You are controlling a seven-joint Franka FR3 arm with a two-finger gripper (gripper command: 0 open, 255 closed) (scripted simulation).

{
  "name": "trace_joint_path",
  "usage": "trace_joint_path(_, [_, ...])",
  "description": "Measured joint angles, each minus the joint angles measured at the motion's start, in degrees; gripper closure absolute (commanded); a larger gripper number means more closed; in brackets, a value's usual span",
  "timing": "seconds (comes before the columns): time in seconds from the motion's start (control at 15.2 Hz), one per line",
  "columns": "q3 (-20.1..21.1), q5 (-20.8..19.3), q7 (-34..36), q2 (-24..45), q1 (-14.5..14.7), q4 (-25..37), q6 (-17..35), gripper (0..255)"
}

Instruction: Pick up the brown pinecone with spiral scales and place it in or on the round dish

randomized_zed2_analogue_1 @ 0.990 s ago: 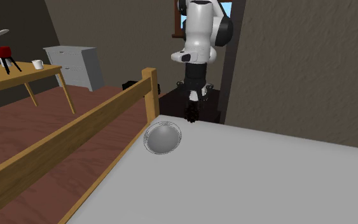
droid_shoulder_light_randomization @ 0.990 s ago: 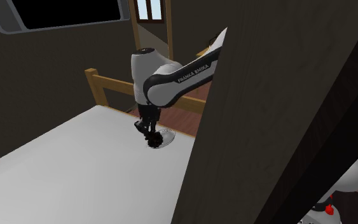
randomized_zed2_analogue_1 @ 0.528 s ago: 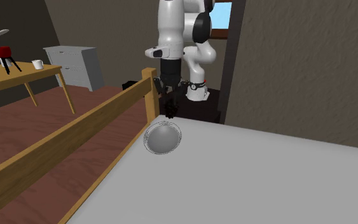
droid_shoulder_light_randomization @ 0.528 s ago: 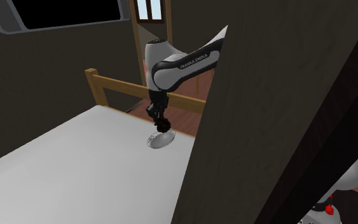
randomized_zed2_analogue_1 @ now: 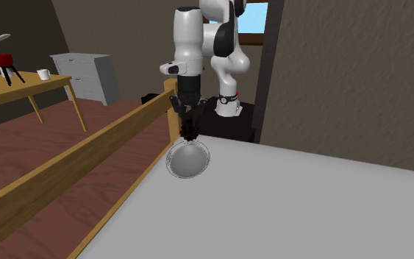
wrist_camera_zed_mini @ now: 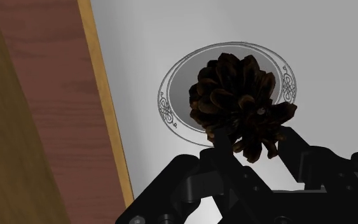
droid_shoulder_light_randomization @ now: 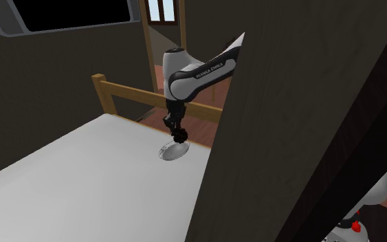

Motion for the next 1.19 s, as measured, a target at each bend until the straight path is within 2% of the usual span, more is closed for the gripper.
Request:
trace_joint_path(0.79, [-0.7, -1.95, 1.26, 4.35, 0.46, -3.97, 8.12, 255])
trace_joint_path(1.19, [-0.81, -2.2, 1.4, 4.97, 0.53, -4.04, 8.8, 255])
